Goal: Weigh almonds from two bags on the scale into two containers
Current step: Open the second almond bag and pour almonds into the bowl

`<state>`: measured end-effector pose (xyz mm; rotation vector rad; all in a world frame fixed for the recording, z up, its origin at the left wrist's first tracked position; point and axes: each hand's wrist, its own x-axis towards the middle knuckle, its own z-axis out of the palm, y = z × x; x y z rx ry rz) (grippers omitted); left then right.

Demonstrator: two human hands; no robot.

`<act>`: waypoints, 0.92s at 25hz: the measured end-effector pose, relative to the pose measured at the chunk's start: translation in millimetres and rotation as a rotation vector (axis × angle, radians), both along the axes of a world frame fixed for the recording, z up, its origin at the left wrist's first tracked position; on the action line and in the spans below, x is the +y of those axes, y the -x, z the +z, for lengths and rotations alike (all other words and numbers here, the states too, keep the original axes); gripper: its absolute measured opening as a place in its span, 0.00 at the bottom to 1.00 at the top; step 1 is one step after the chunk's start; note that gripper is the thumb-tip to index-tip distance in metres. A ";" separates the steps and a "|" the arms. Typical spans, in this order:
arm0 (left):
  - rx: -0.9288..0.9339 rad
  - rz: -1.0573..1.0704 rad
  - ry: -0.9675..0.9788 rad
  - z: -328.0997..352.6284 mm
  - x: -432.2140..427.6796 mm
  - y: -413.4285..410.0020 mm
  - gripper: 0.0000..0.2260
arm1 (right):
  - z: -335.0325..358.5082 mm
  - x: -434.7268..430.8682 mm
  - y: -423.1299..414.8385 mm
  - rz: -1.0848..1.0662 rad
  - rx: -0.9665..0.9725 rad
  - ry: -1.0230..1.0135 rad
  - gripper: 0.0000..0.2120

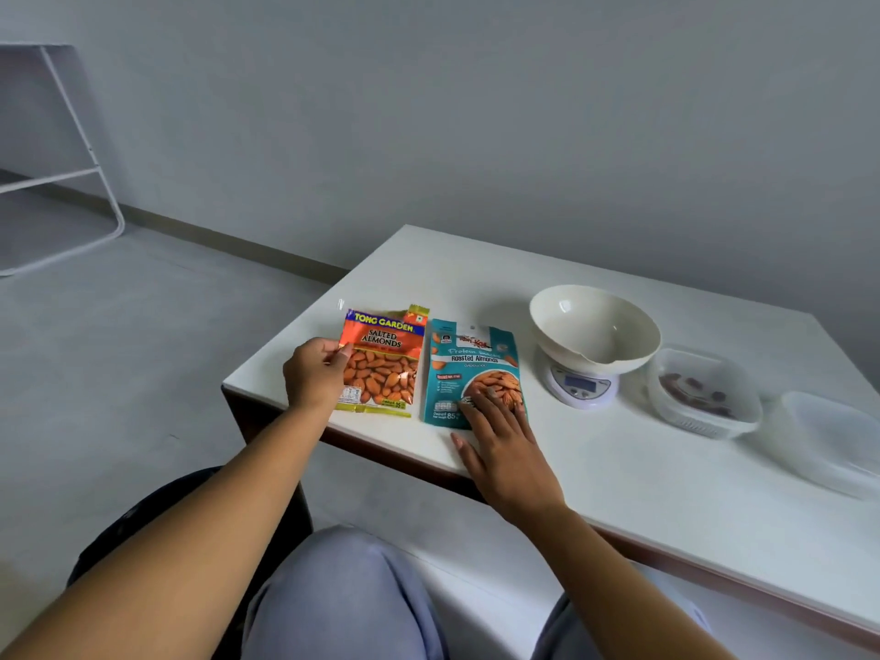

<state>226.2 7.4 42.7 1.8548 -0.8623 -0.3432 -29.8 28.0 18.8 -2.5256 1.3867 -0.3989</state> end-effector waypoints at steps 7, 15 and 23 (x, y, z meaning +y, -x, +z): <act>-0.051 -0.385 0.243 7.4 32.2 27.4 0.03 | 50.1 -11.8 8.9 -0.215 -0.971 -0.354 0.17; -0.118 -0.482 0.231 30.8 48.4 86.5 0.15 | 83.5 -23.2 22.3 -0.204 -1.056 -0.453 0.08; -0.114 -0.572 -0.045 26.4 48.6 150.7 0.56 | 96.6 -13.1 26.9 -0.165 -1.042 -0.158 0.10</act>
